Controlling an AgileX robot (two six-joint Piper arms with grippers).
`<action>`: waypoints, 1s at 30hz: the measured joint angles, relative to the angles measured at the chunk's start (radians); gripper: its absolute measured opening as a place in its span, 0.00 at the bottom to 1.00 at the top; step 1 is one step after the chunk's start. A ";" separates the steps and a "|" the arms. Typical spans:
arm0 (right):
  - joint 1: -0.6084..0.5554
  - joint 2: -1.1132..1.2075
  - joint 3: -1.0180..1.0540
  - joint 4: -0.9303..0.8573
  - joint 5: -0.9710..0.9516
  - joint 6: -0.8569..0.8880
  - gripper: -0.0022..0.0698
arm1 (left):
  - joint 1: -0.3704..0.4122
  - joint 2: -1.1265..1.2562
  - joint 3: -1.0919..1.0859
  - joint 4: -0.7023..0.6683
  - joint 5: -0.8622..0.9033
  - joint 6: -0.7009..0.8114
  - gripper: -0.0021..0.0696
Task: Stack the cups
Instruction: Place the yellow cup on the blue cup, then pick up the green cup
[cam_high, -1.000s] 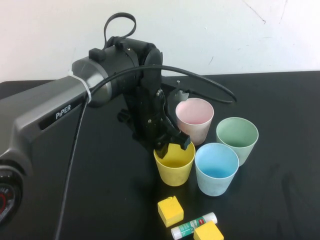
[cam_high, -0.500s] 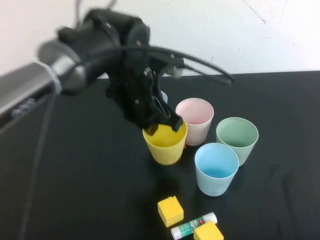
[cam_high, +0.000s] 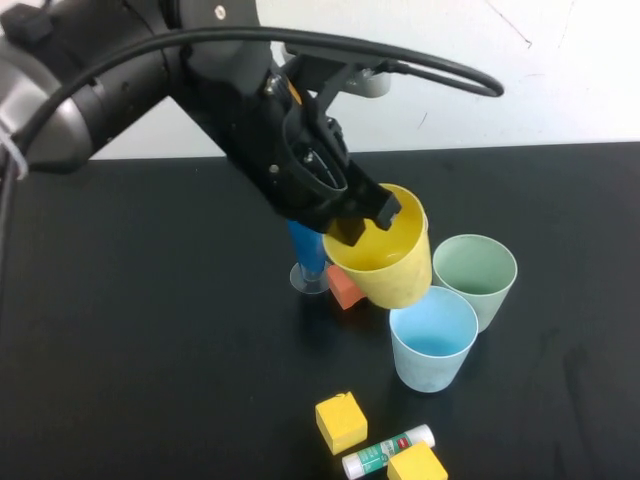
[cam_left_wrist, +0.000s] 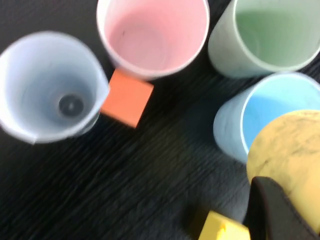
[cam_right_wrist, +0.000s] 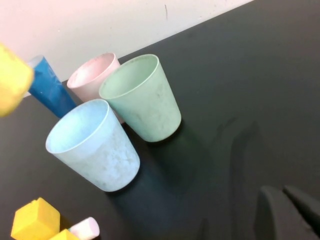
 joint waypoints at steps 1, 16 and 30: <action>0.000 0.000 0.000 0.000 0.000 0.000 0.03 | 0.000 0.008 0.000 -0.009 -0.015 0.008 0.04; 0.000 0.000 0.000 0.000 0.000 -0.004 0.03 | -0.100 0.138 0.000 0.022 -0.135 0.087 0.09; 0.000 0.000 0.000 0.000 -0.015 -0.019 0.03 | -0.100 0.124 0.000 0.191 -0.132 -0.047 0.31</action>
